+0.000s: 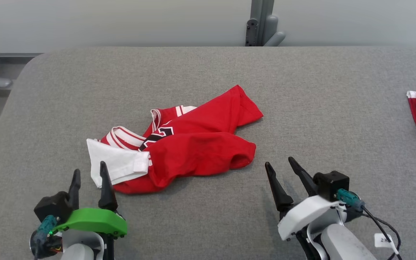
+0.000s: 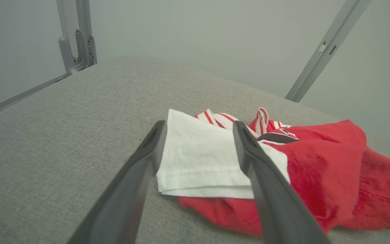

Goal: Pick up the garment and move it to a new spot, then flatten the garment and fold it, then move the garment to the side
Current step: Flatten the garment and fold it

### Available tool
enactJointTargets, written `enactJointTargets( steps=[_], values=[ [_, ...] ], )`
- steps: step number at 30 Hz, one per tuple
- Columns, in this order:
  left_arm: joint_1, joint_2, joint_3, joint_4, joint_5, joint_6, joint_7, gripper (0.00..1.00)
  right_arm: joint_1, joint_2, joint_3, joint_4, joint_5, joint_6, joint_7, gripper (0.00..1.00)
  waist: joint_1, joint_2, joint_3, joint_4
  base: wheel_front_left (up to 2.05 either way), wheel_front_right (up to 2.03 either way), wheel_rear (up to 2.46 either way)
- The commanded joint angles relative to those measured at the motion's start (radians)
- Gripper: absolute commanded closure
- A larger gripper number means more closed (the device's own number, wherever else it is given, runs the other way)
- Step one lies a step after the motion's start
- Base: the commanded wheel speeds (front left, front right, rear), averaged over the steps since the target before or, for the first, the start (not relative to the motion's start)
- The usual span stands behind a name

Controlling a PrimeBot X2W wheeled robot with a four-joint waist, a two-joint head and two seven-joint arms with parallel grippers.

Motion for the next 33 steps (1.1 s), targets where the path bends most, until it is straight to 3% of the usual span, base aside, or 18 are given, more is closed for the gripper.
enactJointTargets(
  steps=[1, 15, 16, 17, 19, 20, 26, 33],
  values=[
    [0.023, -0.004, -0.011, -0.013, 0.005, -0.002, 0.000, 0.00, -0.027, -0.004, 0.013, 0.029, 0.014, -0.002, 0.007, 0.00, 0.0000, 0.0117, -0.004, 0.021, 0.00, 0.00, 0.00],
    [0.042, -0.018, -0.117, -0.105, 0.005, 0.030, 0.000, 0.00, -0.273, -0.004, 0.125, 0.431, 0.202, -0.002, 0.011, 0.00, 0.0000, 0.0117, 0.045, 0.126, 0.00, 0.00, 0.00],
    [0.039, -0.018, -0.117, -0.111, 0.008, 0.033, 0.000, 0.00, -0.290, -0.004, 0.134, 0.455, 0.202, -0.001, 0.007, 0.08, 0.0000, 0.0117, 0.048, 0.129, 0.00, 0.00, 0.00],
    [0.039, -0.018, -0.117, -0.111, 0.008, 0.033, 0.000, 0.00, -0.290, -0.004, 0.134, 0.455, 0.202, -0.001, 0.007, 0.08, 0.0000, 0.0117, 0.048, 0.129, 0.00, 0.00, 0.00],
    [0.036, -0.019, -0.117, -0.120, 0.013, 0.036, 0.000, 0.00, -0.321, -0.004, 0.149, 0.497, 0.210, -0.002, 0.002, 0.92, 0.0000, 0.0117, 0.052, 0.134, 0.00, 0.00, 0.00],
    [0.035, -0.019, -0.115, -0.127, 0.014, 0.036, 0.000, 0.00, -0.335, -0.004, 0.157, 0.515, 0.209, -0.001, -0.002, 1.00, 0.0000, 0.0117, 0.053, 0.135, 0.00, 0.00, 0.00],
    [0.042, -0.019, -0.095, -0.163, 0.023, 0.042, 0.000, 0.00, -0.422, -0.032, 0.160, 0.570, 0.182, -0.002, -0.022, 1.00, 0.0000, 0.0117, 0.052, 0.115, 0.00, 0.00, 0.00],
    [0.041, -0.019, -0.094, -0.185, 0.025, 0.042, 0.000, 0.00, -0.541, -0.105, 0.128, 0.552, 0.138, -0.002, -0.028, 1.00, 0.0000, 0.0117, 0.046, 0.078, 0.00, 0.00, 0.00]
  ],
)
